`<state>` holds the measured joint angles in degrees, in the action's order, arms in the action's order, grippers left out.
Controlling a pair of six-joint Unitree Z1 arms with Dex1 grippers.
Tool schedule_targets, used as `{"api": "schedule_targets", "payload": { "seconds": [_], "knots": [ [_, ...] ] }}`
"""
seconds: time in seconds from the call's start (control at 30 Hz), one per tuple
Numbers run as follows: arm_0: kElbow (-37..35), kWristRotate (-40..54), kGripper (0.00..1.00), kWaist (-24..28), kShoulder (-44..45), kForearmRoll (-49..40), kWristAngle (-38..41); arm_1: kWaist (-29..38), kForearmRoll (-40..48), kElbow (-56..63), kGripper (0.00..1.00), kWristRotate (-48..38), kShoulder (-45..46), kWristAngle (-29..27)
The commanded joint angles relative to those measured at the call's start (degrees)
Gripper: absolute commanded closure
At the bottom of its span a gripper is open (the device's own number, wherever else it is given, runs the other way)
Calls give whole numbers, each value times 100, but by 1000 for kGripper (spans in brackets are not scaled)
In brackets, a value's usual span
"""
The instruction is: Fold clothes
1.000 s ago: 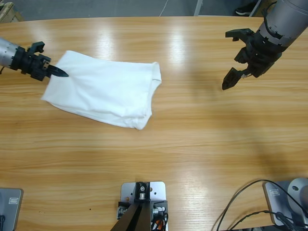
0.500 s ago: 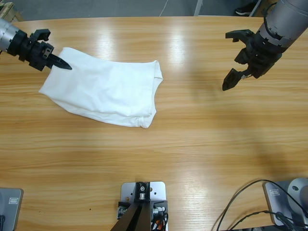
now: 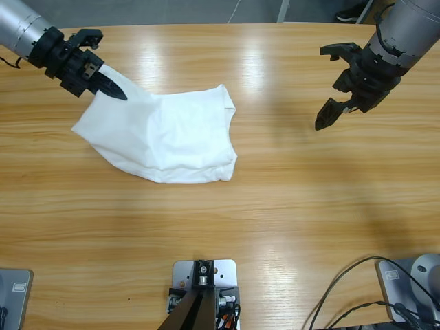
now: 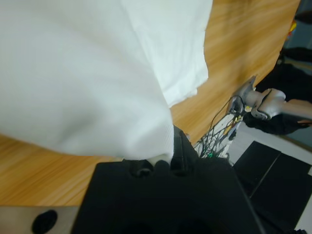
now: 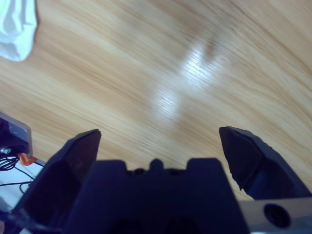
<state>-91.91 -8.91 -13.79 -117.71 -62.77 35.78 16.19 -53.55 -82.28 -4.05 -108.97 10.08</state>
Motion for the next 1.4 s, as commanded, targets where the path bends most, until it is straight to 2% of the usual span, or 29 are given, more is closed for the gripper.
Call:
{"api": "schedule_targets", "payload": {
  "seconds": [0.03, 0.2, 0.53, 0.77, 0.93, 1.13, 1.4],
  "knots": [
    [-837, -164, 1000, -571, -534, -482, -88, -63, 11, 177, 9, 97, -63, 161],
    [-1537, -197, 1000, -961, -1051, -939, -85, -63, -6, 151, 9, 99, -55, 178],
    [-1658, -320, 1000, -1478, -1856, -1032, -62, -63, -42, 121, 9, 115, -63, 178],
    [-2263, -412, 1000, -1717, -2058, -1329, -88, -63, -42, 116, 9, 120, -83, 203],
    [-3007, -551, 1000, -1733, -2151, -1588, -141, -63, -42, 116, 9, 122, -79, 231],
    [-4209, -586, 1000, -1863, -2800, -2192, -141, -63, -59, 132, 9, 132, -19, 249],
    [-4880, -612, 1000, -2199, -3259, -2535, -106, -63, -68, 151, 9, 132, 16, 249]
  ]
}}
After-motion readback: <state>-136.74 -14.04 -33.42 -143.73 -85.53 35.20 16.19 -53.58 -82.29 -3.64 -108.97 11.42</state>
